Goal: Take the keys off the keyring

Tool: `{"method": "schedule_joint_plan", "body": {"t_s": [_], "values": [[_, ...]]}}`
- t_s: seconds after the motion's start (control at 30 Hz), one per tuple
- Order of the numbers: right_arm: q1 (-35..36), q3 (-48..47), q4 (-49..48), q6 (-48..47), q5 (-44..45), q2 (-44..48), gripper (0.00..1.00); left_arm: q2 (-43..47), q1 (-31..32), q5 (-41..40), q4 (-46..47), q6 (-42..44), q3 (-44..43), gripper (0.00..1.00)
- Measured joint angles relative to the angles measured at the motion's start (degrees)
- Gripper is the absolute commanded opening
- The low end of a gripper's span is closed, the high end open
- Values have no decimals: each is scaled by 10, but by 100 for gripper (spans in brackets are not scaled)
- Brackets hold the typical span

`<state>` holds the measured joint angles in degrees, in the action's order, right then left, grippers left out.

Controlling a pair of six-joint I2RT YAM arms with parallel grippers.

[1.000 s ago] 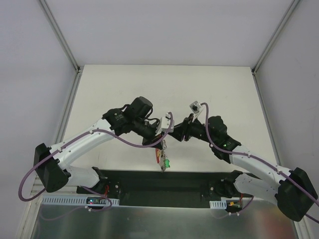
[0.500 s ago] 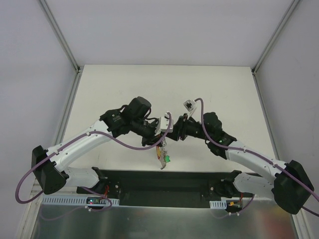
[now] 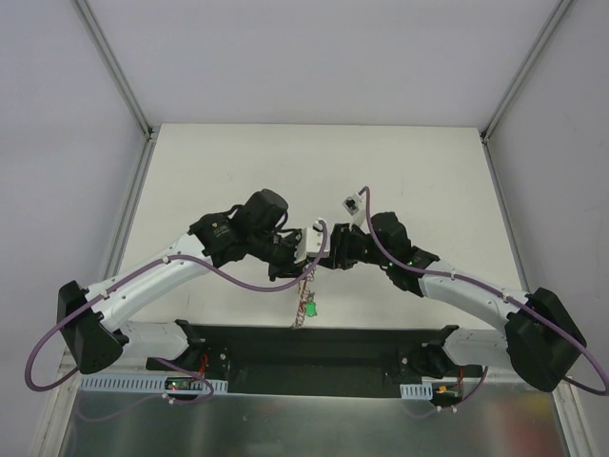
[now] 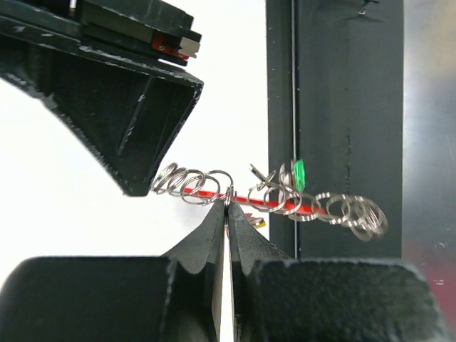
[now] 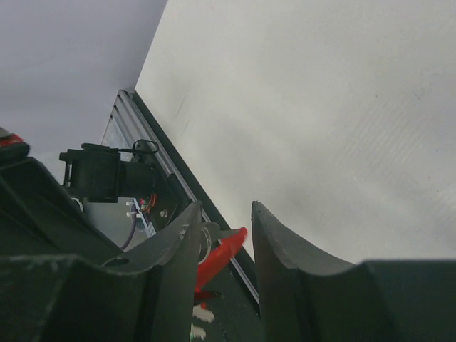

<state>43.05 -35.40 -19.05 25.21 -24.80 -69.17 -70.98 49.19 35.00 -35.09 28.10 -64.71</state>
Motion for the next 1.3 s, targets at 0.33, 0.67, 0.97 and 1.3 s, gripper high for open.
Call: {"method": "schedule_joint_plan", "body": {"t_s": [0.33,0.67,0.97,1.3], "values": [[0,0,35,7,33,3,39,20,0,-62,-1,10,0,0],[0,-4,86,-64,85,69,43,20,4,-116,-17,22,0,0],[2,35,88,-113,154,186,44,-33,-2,-178,-41,-20,-22,0],[43,116,4,-166,204,255,44,-103,-36,-193,-75,-145,-125,0]]}}
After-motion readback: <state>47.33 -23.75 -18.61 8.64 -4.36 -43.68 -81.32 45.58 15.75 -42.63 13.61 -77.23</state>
